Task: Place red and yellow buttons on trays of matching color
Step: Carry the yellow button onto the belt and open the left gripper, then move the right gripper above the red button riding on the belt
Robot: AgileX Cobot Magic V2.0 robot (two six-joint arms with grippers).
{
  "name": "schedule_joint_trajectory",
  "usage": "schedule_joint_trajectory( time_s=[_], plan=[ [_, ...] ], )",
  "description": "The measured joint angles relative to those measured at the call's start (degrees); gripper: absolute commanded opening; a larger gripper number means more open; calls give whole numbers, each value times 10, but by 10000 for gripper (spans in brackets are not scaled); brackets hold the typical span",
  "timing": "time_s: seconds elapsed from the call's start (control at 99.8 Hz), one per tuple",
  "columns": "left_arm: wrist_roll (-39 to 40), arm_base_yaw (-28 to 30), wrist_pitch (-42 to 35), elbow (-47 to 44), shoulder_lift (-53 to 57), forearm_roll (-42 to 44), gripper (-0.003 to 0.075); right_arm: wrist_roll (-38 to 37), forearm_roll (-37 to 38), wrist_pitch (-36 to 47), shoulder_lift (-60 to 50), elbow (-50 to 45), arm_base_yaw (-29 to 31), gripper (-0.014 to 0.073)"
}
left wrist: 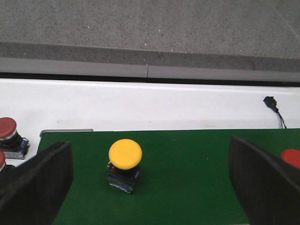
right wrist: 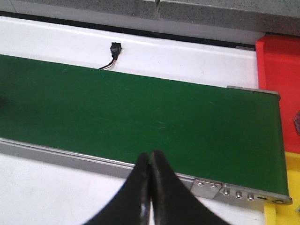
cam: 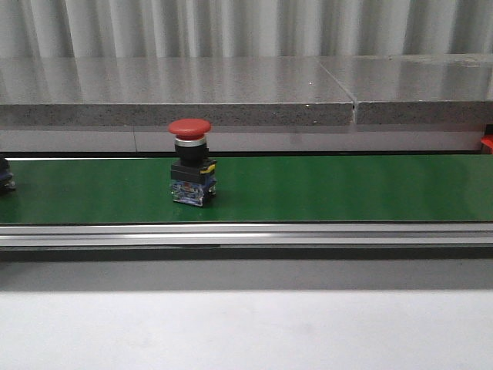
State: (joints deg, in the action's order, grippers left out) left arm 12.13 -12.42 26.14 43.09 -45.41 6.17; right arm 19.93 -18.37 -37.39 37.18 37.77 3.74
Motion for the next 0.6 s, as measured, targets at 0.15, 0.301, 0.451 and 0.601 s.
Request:
schedule_joint_trajectory(
  time_s=[0.15, 0.301, 0.451, 0.601],
  plan=[
    [0, 0, -13, -75, 102, 3, 651, 0, 0, 0, 0, 0, 0, -81],
    [0, 0, -13, -136, 195, 5, 636, 0, 0, 0, 0, 0, 0, -81],
    [0, 0, -13, -181, 265, 5, 472, 0, 0, 0, 0, 0, 0, -81],
    [0, 0, -13, -202, 299, 5, 180, 0, 0, 0, 0, 0, 0, -81]
  ],
)
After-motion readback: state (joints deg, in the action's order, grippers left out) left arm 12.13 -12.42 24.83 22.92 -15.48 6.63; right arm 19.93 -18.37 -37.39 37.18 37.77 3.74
